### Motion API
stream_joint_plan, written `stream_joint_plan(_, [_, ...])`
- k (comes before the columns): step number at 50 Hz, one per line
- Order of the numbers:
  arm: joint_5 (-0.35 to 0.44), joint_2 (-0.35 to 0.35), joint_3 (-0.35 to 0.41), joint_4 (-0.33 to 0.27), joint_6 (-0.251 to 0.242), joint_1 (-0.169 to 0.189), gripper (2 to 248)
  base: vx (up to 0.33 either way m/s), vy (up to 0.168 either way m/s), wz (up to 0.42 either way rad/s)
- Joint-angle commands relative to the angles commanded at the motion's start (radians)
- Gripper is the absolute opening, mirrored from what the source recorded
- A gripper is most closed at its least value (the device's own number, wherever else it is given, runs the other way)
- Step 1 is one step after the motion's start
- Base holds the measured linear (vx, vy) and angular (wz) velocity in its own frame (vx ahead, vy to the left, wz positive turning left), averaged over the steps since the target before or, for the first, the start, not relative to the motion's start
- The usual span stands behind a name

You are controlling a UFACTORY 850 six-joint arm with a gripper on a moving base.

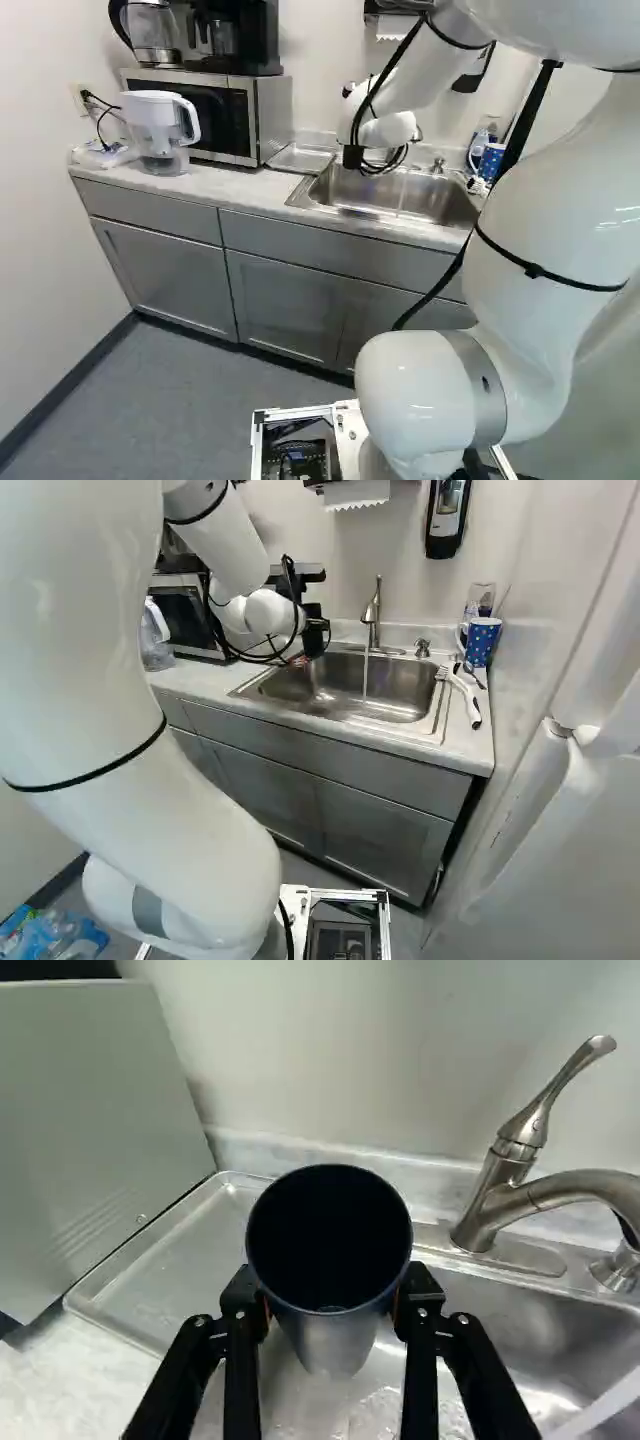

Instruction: Rinse the cup and place it in the tray

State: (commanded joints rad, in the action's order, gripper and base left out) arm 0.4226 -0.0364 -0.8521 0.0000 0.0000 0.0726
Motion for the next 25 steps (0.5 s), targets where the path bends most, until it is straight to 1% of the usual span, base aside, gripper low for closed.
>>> stream_joint_plan(25, [0.028, -0.002, 0.054, 0.0, 0.0, 0.022, 126, 0.0, 0.0, 0.0])
